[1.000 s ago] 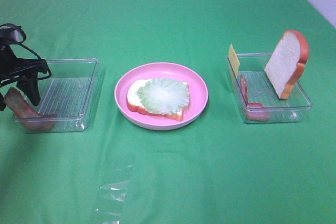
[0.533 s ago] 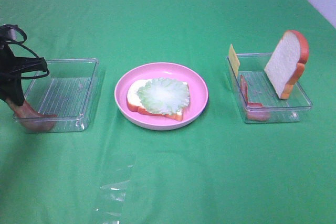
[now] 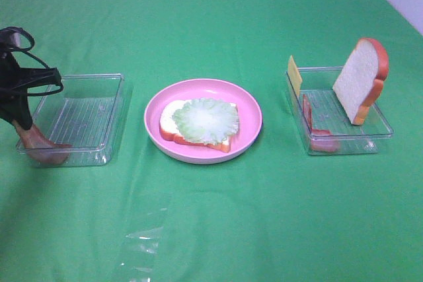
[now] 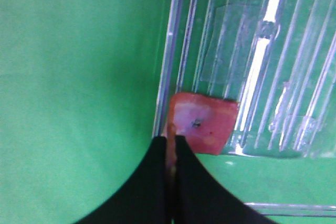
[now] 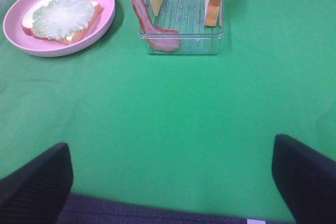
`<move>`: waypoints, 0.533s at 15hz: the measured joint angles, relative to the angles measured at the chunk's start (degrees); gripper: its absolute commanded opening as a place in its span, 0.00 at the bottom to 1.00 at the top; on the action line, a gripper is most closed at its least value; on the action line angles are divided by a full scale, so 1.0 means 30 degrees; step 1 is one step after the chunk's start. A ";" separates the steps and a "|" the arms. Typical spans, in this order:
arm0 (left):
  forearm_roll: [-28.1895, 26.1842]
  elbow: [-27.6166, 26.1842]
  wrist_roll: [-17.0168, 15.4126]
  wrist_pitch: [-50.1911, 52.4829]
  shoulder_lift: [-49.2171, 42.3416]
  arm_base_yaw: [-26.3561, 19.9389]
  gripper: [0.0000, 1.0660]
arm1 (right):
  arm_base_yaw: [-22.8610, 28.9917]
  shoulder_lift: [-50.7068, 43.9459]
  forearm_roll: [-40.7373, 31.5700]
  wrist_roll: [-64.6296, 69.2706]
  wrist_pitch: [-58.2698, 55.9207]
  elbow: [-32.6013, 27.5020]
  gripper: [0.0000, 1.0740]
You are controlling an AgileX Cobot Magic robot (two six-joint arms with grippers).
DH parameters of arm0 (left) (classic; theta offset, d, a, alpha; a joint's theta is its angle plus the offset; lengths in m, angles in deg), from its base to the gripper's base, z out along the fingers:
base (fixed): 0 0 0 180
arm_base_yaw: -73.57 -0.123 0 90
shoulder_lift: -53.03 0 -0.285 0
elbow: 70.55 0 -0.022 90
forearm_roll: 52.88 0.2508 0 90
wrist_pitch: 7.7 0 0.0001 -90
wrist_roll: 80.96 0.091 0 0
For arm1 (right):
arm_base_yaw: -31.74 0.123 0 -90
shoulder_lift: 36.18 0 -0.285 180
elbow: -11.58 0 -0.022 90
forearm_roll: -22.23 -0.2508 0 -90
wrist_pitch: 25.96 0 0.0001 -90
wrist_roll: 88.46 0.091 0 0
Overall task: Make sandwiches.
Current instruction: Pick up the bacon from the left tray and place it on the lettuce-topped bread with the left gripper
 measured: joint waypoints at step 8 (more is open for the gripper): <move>-0.0898 -0.3419 0.0344 -0.1356 -0.1375 0.0936 0.00 | 0.0000 0.0000 0.0000 0.0000 0.0000 0.0000 0.92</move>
